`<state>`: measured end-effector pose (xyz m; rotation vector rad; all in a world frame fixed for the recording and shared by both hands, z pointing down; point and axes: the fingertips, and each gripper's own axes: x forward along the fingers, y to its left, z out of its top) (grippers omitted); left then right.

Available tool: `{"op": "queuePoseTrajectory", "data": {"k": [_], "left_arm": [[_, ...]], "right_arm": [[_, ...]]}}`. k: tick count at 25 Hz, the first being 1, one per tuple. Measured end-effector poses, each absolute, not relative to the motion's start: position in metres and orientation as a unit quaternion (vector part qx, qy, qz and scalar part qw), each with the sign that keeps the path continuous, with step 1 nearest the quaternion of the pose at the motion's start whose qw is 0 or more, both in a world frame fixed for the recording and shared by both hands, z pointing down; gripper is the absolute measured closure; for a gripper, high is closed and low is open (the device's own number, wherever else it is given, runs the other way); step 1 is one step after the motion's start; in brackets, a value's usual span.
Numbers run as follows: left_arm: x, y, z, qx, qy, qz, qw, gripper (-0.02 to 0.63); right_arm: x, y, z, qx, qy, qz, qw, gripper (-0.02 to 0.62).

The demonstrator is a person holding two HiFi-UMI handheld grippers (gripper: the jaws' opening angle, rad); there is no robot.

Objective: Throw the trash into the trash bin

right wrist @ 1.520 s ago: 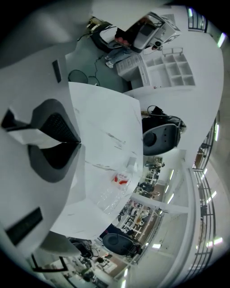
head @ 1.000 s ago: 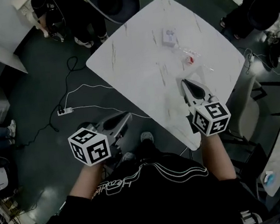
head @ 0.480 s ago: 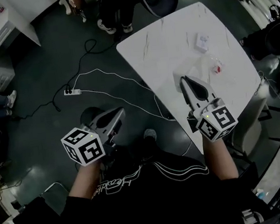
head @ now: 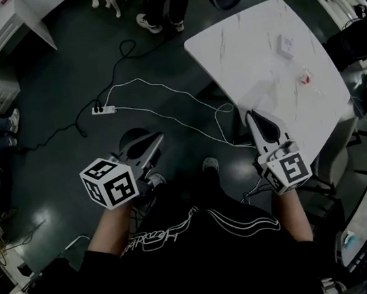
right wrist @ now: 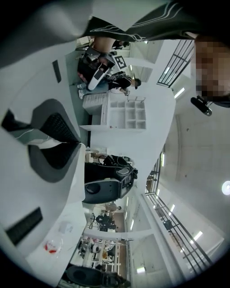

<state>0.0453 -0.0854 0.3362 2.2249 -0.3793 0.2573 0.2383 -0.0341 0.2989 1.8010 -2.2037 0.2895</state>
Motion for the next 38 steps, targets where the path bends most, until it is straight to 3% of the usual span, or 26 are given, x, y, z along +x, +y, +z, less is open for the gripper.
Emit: {"op": "queuePoseTrajectory", "data": {"k": [10,16,23,27,38], "left_arm": [[-0.08,-0.105,0.34,0.881,-0.208,0.08,0.417,0.601],[-0.167,-0.115,0.355,0.857,-0.284,0.059,0.426,0.601],[-0.251,-0.108,0.394,0.818,-0.377,0.039,0.432,0.6],[-0.28,-0.094,0.434,0.801,-0.42,0.069,0.421,0.601],[-0.317,-0.055,0.578,0.713,-0.454,0.133,0.517,0.601]], "right_arm": [[0.066,-0.074,0.321,0.518,-0.837,0.112,0.136,0.56],[-0.026,-0.11,0.339,0.424,-0.883,0.111,0.167,0.56],[-0.128,-0.137,0.389,0.299,-0.92,0.178,0.18,0.56],[-0.166,-0.142,0.439,0.25,-0.92,0.215,0.213,0.56],[-0.19,-0.137,0.647,0.198,-0.859,0.36,0.305,0.56]]}}
